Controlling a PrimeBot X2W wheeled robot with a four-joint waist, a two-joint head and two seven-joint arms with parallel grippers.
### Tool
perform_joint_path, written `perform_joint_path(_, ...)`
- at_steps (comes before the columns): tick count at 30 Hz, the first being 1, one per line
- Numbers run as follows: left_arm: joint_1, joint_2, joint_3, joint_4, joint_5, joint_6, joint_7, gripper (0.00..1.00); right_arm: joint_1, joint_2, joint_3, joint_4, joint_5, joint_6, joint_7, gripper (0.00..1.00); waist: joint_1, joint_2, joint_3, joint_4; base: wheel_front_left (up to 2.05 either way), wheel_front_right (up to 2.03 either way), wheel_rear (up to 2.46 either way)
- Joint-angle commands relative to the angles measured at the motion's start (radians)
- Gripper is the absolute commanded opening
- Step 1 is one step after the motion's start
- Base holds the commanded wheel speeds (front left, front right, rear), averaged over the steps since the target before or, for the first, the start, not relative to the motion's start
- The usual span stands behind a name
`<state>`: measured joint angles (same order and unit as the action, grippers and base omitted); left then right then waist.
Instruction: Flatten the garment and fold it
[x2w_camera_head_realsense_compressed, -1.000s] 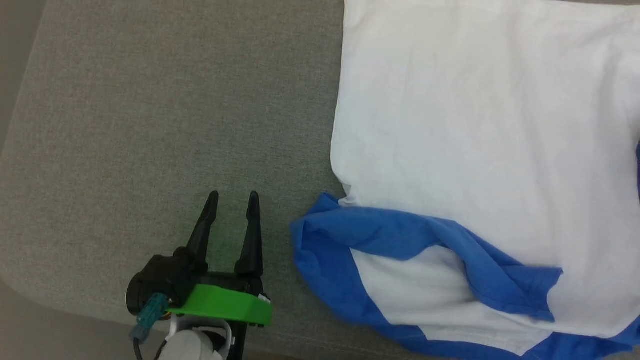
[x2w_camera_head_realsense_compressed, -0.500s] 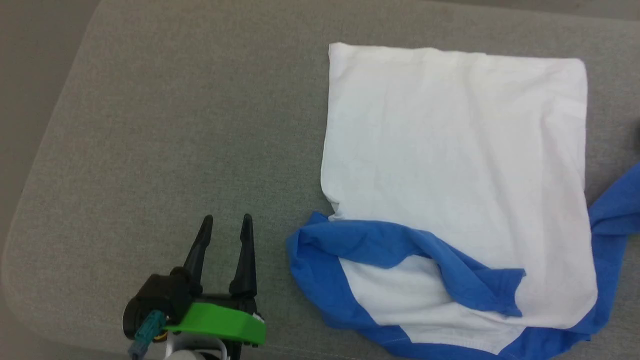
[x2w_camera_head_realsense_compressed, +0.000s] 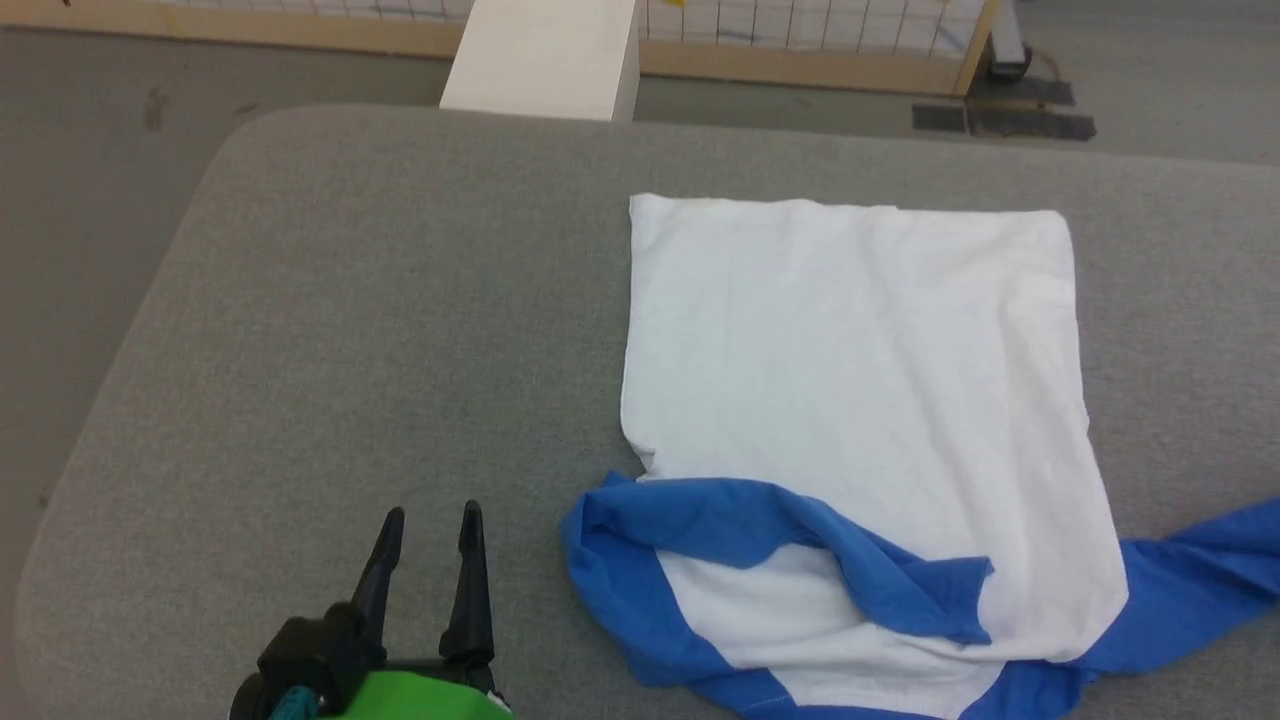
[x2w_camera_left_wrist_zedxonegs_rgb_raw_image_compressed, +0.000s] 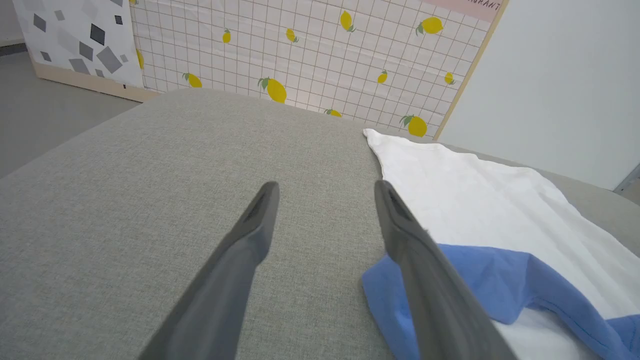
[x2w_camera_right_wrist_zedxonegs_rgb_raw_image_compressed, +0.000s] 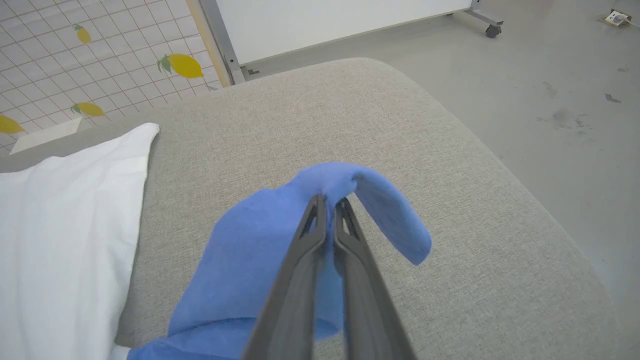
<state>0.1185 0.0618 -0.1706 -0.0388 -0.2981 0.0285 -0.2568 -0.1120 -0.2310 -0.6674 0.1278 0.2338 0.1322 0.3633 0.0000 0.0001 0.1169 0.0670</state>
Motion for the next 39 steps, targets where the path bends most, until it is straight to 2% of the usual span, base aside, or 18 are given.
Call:
perform_joint_path(1, 0.018, 0.007, 0.005, -0.004, -0.008, 0.005, 0.000, 1.00, 0.026, 0.006, -0.020, -0.019, -0.009, -0.002, -0.002, 0.00, 0.0000, -0.0001, -0.045, -0.018, 0.00, 0.00, 0.00)
perform_joint_path(6, 0.048, 0.011, 0.009, -0.018, -0.015, 0.014, 0.003, 1.00, 0.086, 0.019, -0.093, -0.062, -0.018, -0.002, 0.011, 0.00, 0.0000, -0.0001, -0.070, -0.025, 0.00, 0.00, 0.00)
perform_joint_path(10, 0.064, 0.012, 0.009, -0.025, -0.017, 0.021, 0.003, 1.00, 0.105, 0.036, -0.113, -0.094, -0.019, -0.002, 0.015, 0.00, 0.0000, -0.0001, -0.080, -0.030, 0.00, 0.00, 0.00)
perform_joint_path(17, 0.069, 0.012, 0.002, -0.032, -0.021, 0.026, 0.008, 1.00, 0.085, 0.031, -0.040, -0.186, -0.014, -0.002, 0.024, 0.00, 0.0000, -0.0001, -0.088, -0.029, 0.00, 0.00, 0.00)
perform_joint_path(30, 0.074, 0.011, -0.015, -0.026, -0.029, 0.032, 0.008, 1.00, 0.017, -0.009, 0.267, -0.360, -0.008, -0.002, 0.062, 0.00, 0.0000, -0.0001, -0.120, 0.027, 0.00, 0.00, 0.00)
perform_joint_path(39, 0.084, 0.017, -0.018, -0.033, -0.033, 0.037, 0.009, 1.00, -0.047, -0.018, 0.573, -0.329, -0.010, -0.002, 0.087, 0.00, 0.0000, -0.0001, -0.126, 0.064, 0.00, 0.00, 0.00)
